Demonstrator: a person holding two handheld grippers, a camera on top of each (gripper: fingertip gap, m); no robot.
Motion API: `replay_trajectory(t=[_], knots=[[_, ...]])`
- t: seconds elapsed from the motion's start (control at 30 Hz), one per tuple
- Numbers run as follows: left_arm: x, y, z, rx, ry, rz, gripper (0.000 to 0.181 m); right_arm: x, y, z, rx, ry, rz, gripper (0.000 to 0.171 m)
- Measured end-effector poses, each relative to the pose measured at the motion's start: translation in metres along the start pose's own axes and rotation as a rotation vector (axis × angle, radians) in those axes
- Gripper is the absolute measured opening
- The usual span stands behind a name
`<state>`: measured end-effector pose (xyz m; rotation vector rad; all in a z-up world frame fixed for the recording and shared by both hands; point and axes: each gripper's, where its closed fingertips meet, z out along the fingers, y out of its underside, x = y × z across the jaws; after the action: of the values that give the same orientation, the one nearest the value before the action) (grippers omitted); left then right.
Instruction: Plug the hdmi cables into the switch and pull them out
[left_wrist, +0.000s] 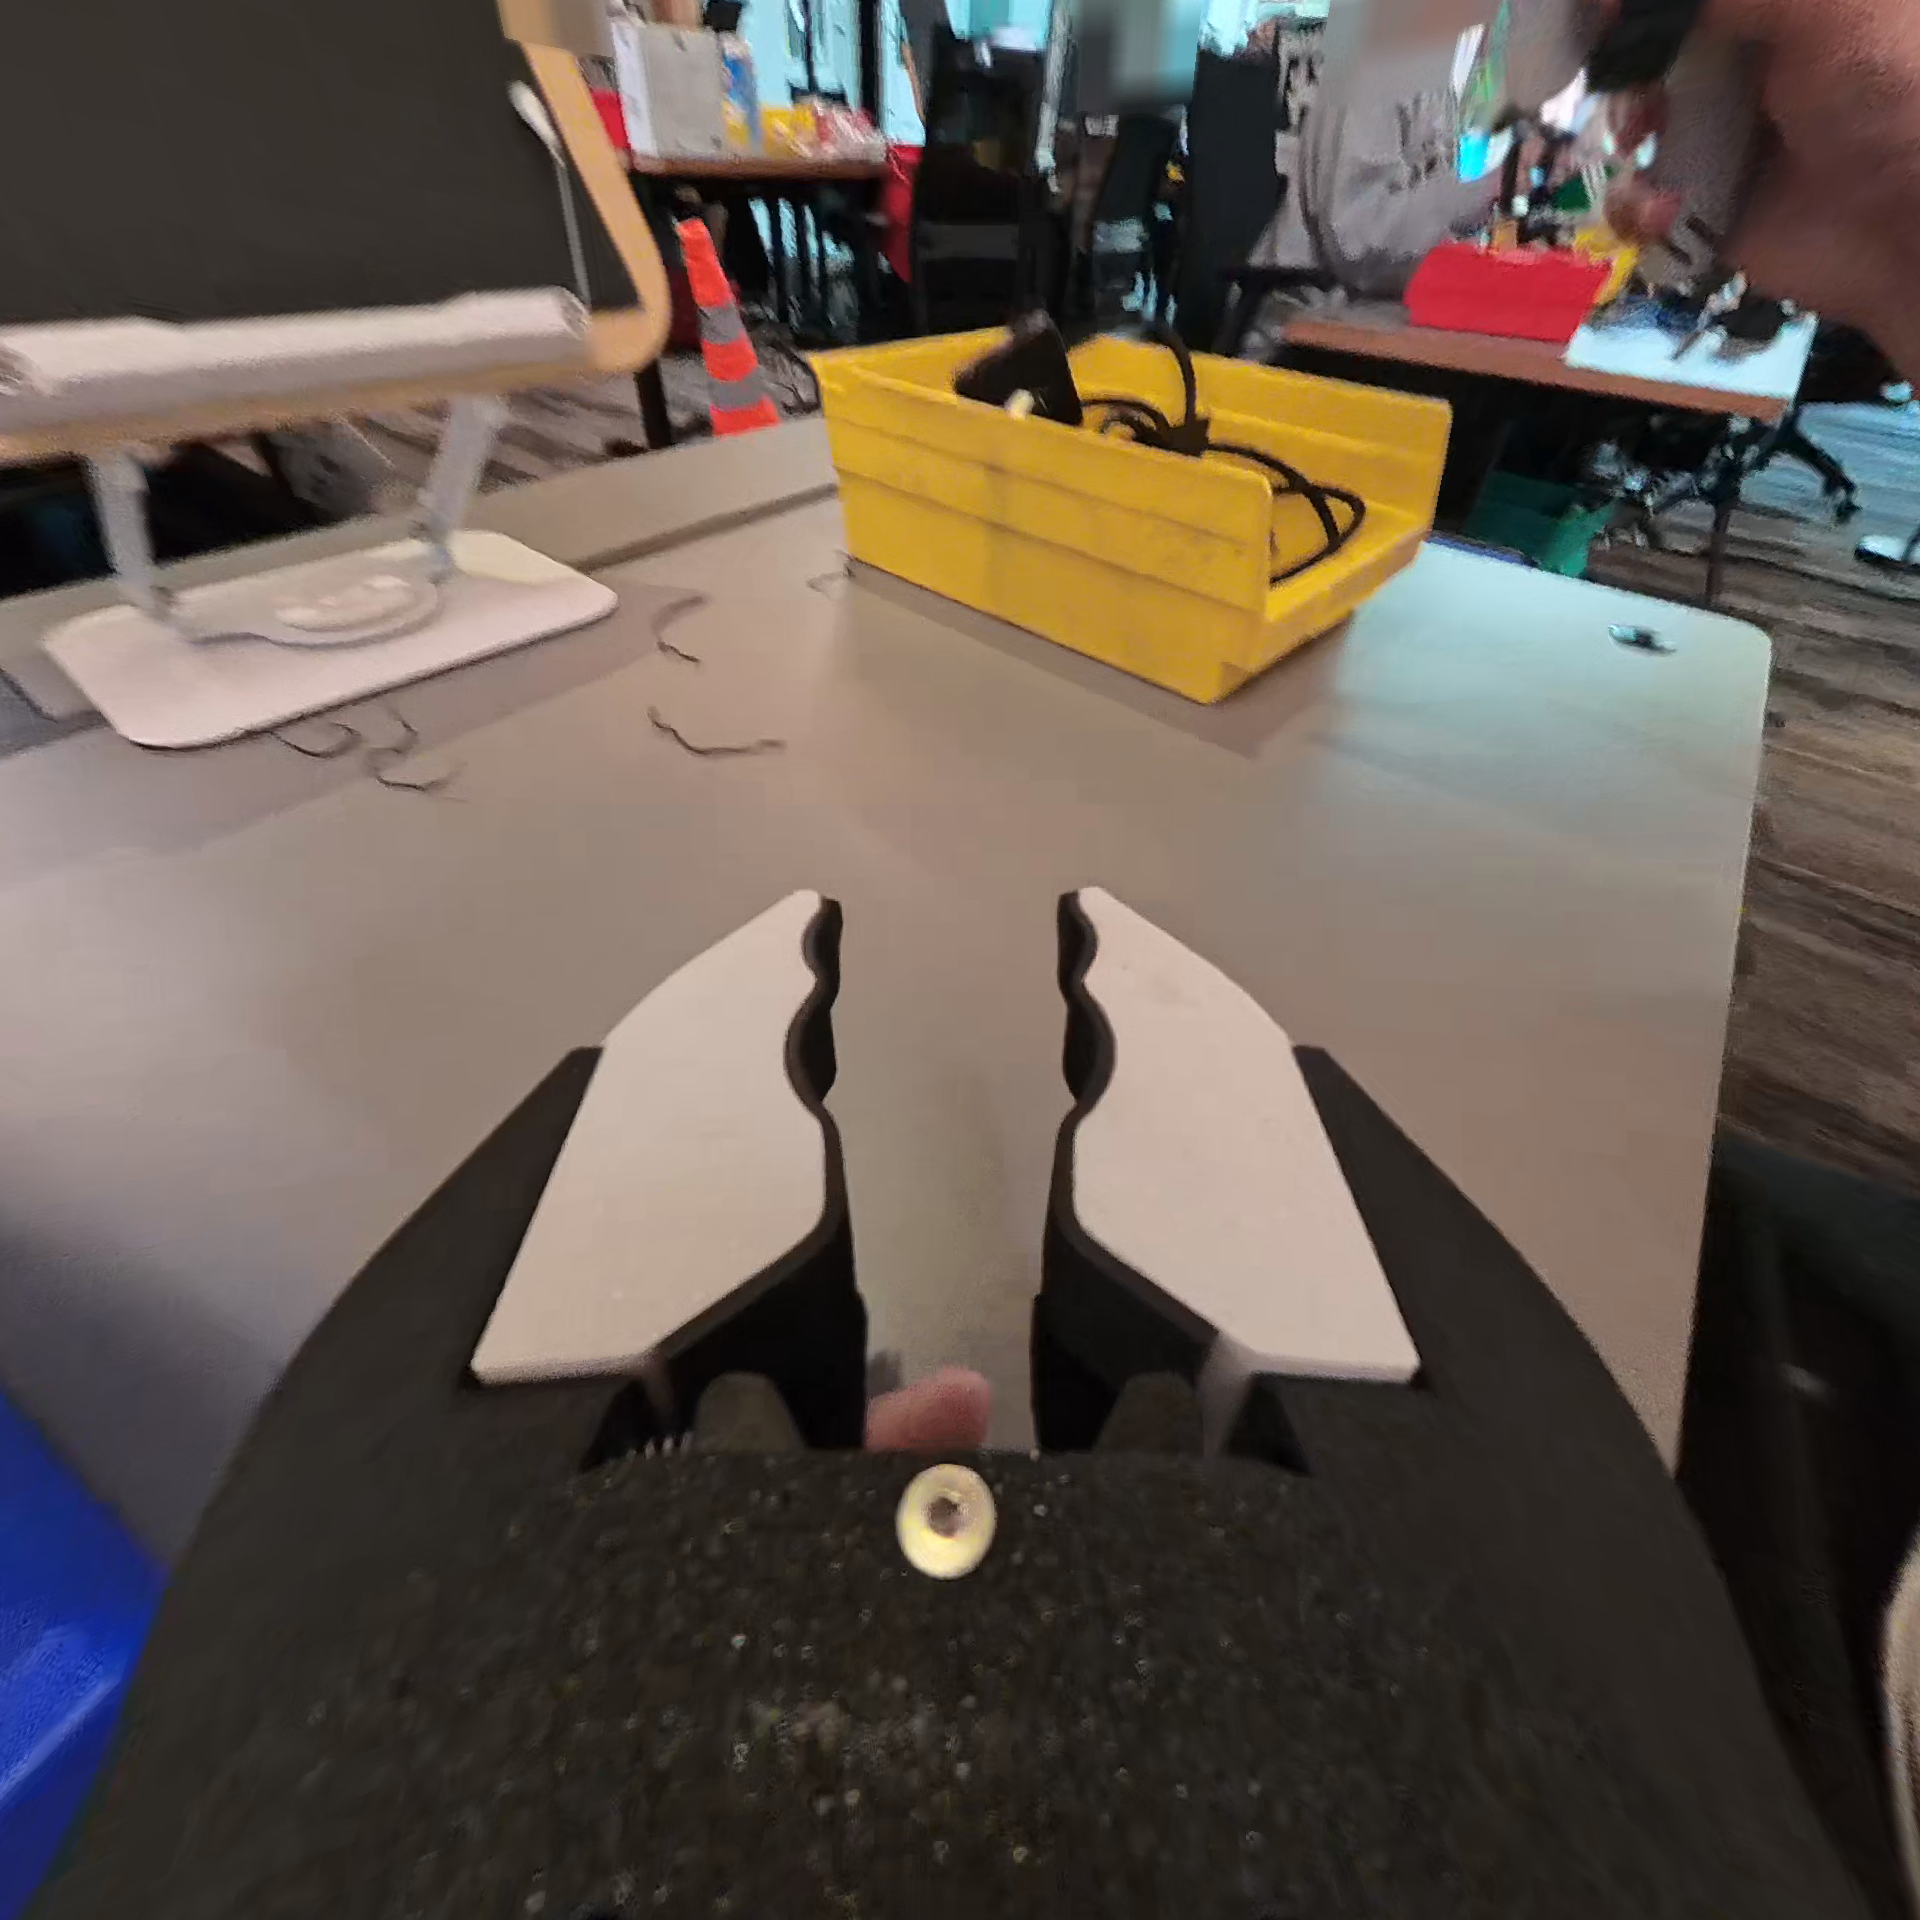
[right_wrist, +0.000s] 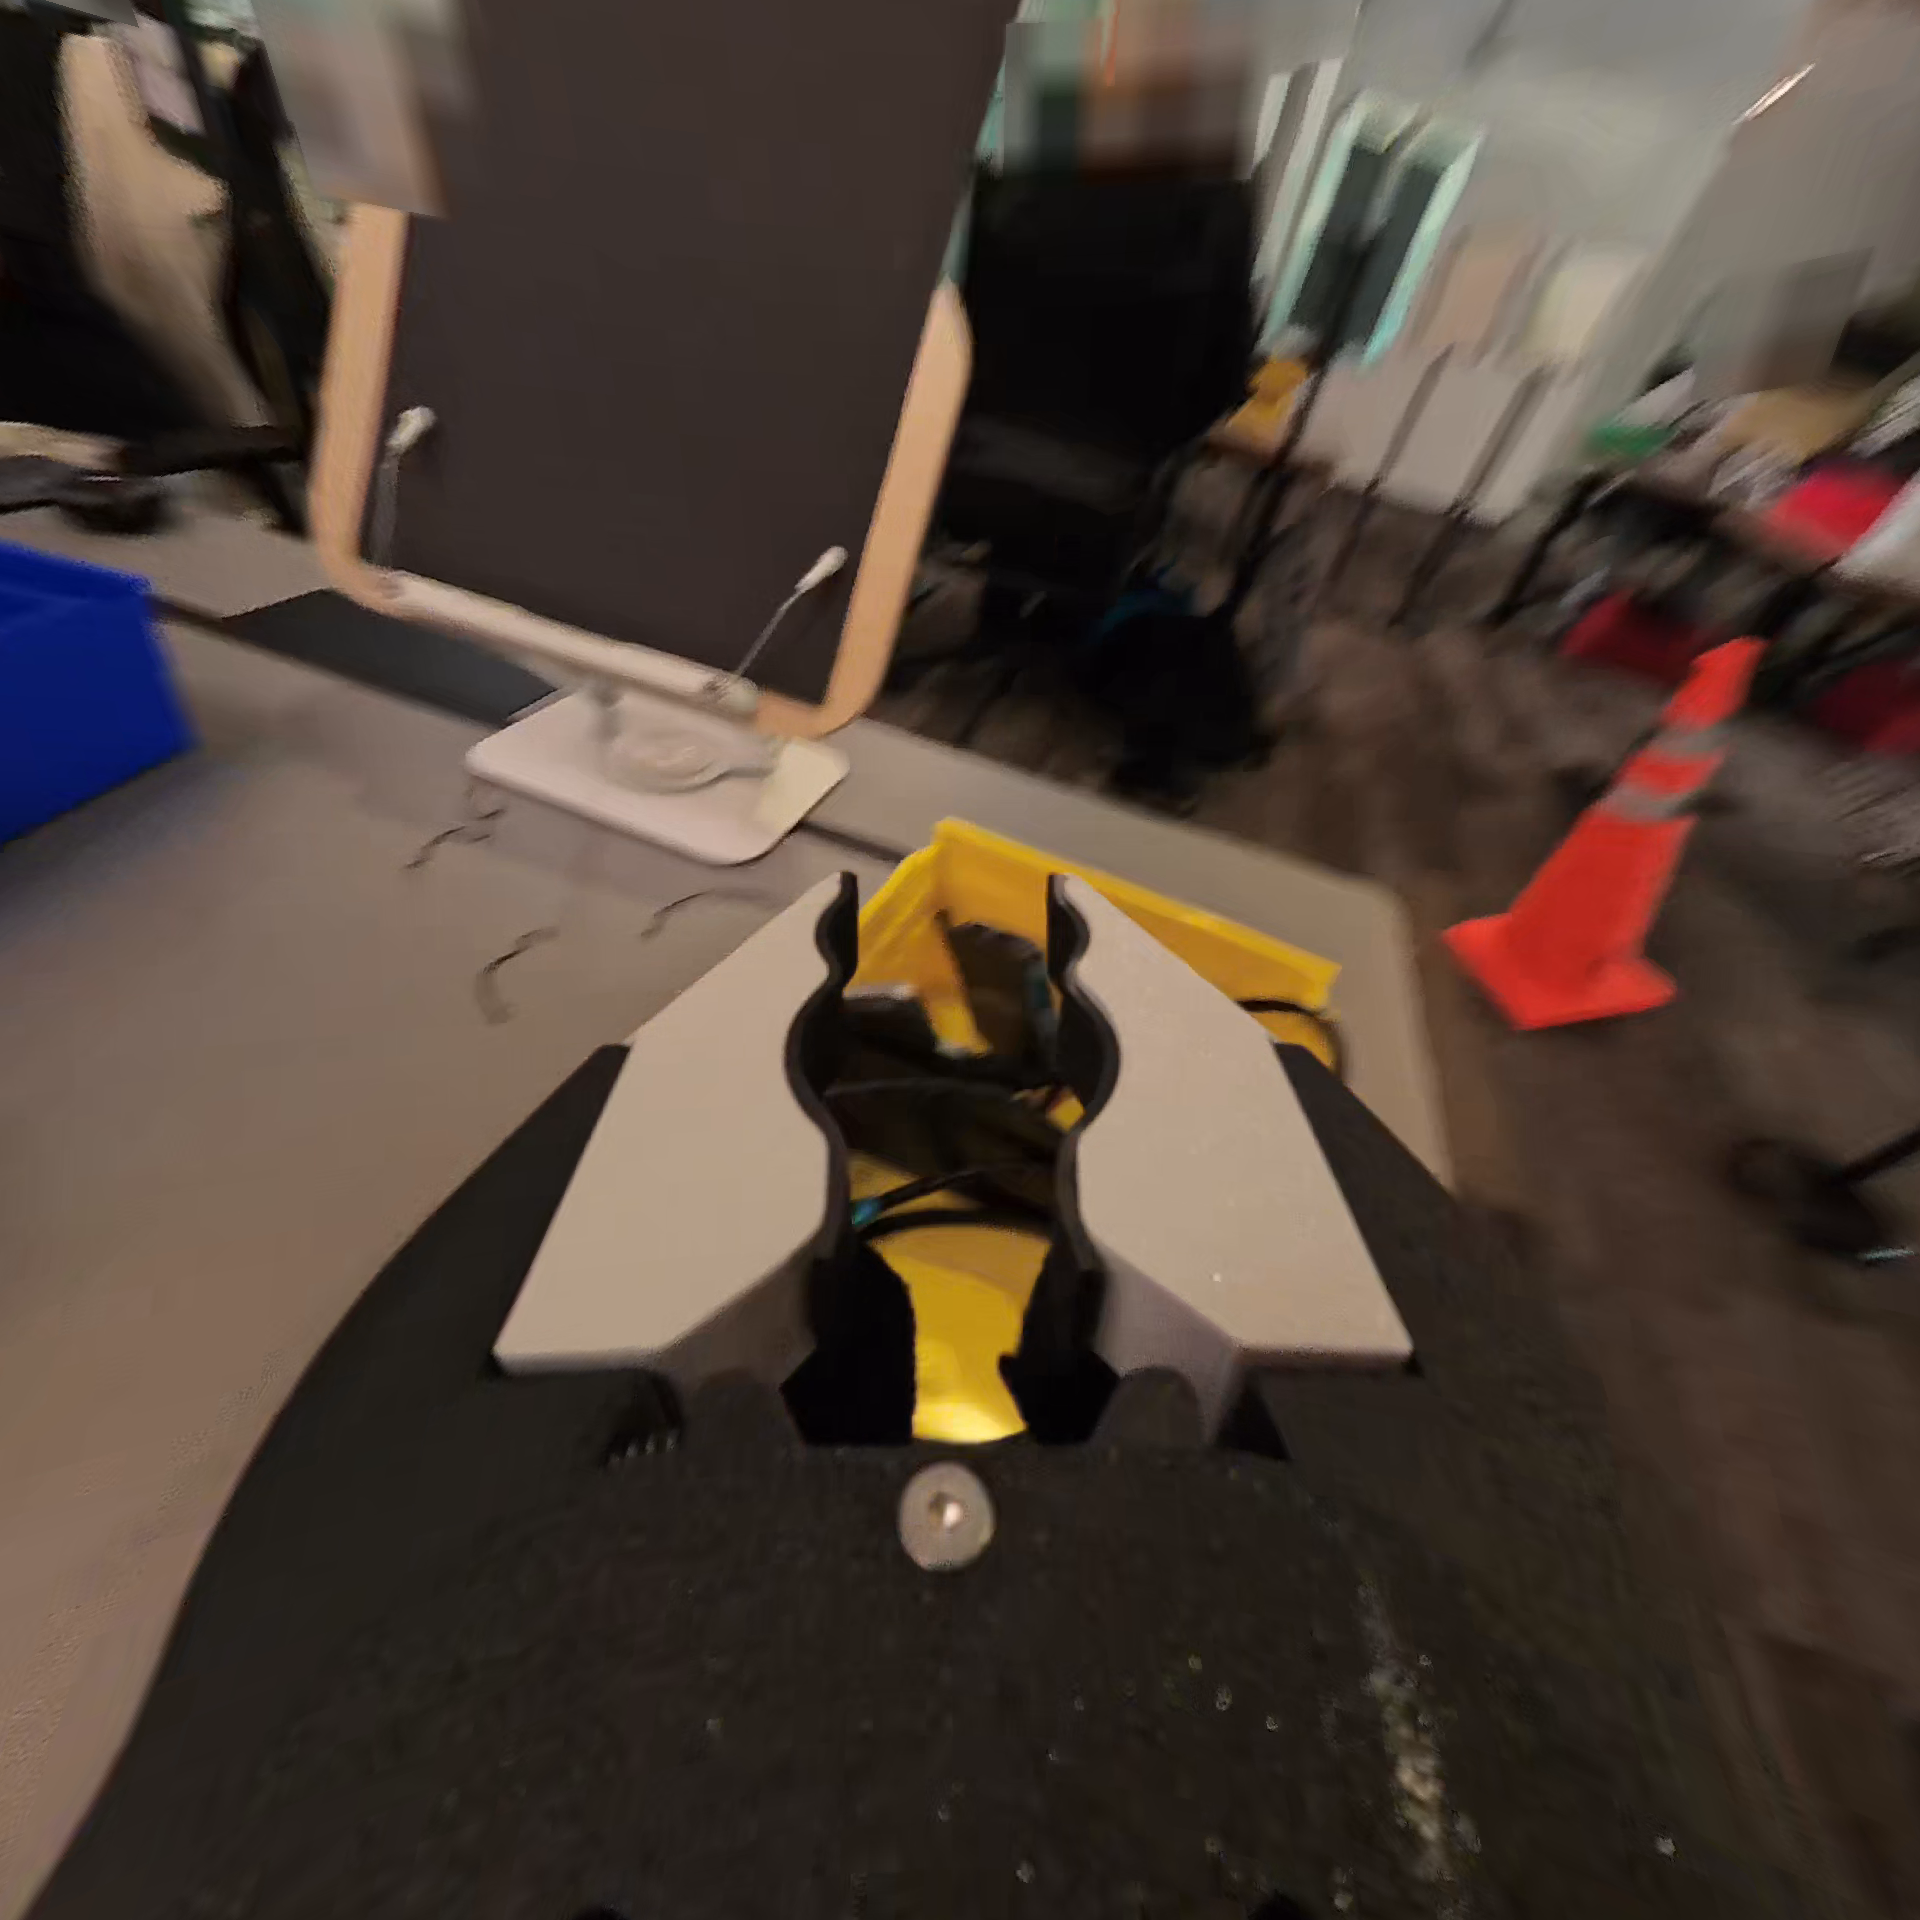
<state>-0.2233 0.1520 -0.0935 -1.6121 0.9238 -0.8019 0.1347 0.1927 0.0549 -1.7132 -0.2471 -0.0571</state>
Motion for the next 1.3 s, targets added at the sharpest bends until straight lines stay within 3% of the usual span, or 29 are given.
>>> replay_trajectory(t=[0.13, 0.2, 0.37, 0.5, 0.57, 0.63, 0.73, 0.83, 0.93, 1.03, 1.3], knots=[[-0.021, -0.03, -0.023, 0.127, -0.11, 0.008, 0.026, 0.016, -0.025, -0.026, 0.132, 0.366, -0.254, 0.035], [-0.033, -0.042, -0.036, 0.144, -0.188, 0.023, 0.029, 0.014, -0.013, -0.025, 0.02, 0.433, -0.285, 0.036], [-0.062, -0.064, -0.082, 0.152, -0.395, 0.001, 0.048, -0.033, 0.044, -0.011, -0.122, 0.255, -0.057, 0.04], [-0.08, -0.003, -0.118, -0.028, -0.508, -0.152, 0.06, -0.069, 0.117, -0.018, -0.173, 0.139, 0.184, 0.048], [-0.086, 0.03, -0.137, -0.031, -0.545, -0.277, 0.055, -0.074, 0.151, -0.032, -0.152, 0.172, 0.221, 0.046], [-0.091, 0.039, -0.146, -0.007, -0.498, -0.452, 0.049, -0.078, 0.168, -0.033, -0.194, 0.145, 0.249, 0.048], [-0.107, 0.038, -0.16, 0.03, -0.507, -0.498, 0.031, -0.068, 0.16, -0.031, -0.13, 0.15, 0.317, 0.046], [-0.118, 0.044, -0.169, -0.009, -0.564, -0.435, 0.049, -0.063, 0.161, -0.025, -0.144, 0.159, 0.308, 0.046], [-0.117, 0.042, -0.167, -0.03, -0.554, -0.374, 0.049, -0.061, 0.168, -0.026, -0.174, 0.175, 0.297, 0.046], [-0.112, 0.035, -0.164, -0.003, -0.538, -0.367, 0.035, -0.058, 0.167, -0.03, -0.17, 0.176, 0.344, 0.044], [-0.128, 0.03, -0.177, -0.016, -0.717, -0.24, 0.024, -0.05, 0.168, -0.028, -0.17, 0.188, 0.366, 0.043]])
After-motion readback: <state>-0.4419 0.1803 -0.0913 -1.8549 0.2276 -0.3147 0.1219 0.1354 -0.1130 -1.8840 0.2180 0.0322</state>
